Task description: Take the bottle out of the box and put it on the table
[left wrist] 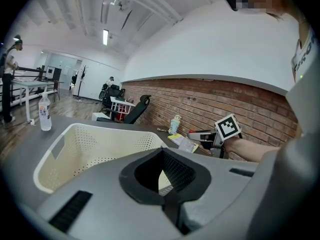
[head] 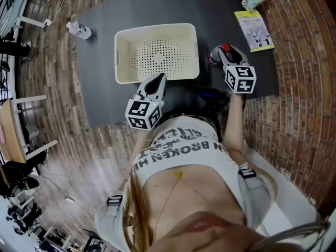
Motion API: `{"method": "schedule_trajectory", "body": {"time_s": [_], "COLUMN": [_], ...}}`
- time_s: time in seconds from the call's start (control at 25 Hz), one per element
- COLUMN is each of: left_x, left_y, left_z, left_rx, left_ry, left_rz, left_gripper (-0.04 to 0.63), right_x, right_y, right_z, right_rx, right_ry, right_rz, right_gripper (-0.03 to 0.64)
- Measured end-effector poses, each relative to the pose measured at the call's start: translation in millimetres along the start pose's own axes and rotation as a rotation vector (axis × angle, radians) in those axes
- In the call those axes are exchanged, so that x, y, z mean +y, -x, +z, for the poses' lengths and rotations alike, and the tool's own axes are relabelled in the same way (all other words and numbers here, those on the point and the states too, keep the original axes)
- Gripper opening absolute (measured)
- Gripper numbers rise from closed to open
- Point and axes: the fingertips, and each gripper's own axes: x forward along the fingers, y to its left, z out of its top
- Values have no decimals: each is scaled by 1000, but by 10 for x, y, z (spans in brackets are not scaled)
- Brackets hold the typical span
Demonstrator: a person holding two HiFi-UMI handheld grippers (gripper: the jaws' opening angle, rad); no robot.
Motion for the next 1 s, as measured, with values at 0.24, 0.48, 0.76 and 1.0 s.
{"method": "schedule_trajectory", "body": {"time_s": [0.24, 0.48, 0.76, 1.0], "left_x": [-15, -59, -37, -47], "left_y": [-14, -28, -32, -28], "left_z": [6, -9, -36, -30], "left_rx": [2, 3, 3, 0], "left_ry": [-2, 0, 3, 0], "left_rz": [-11, -19, -21, -24], "left_gripper": [5, 5, 5, 5], "right_x": [4, -7, -5, -5], "right_y": [5, 17, 1, 7], "right_z": [-5, -9, -39, -41], "right_rx": [-2, -17, -34, -38], "right_ry": [-2, -3, -11, -11], "right_rz": [4, 6, -1, 0], "right_gripper": [153, 153, 153, 153]}}
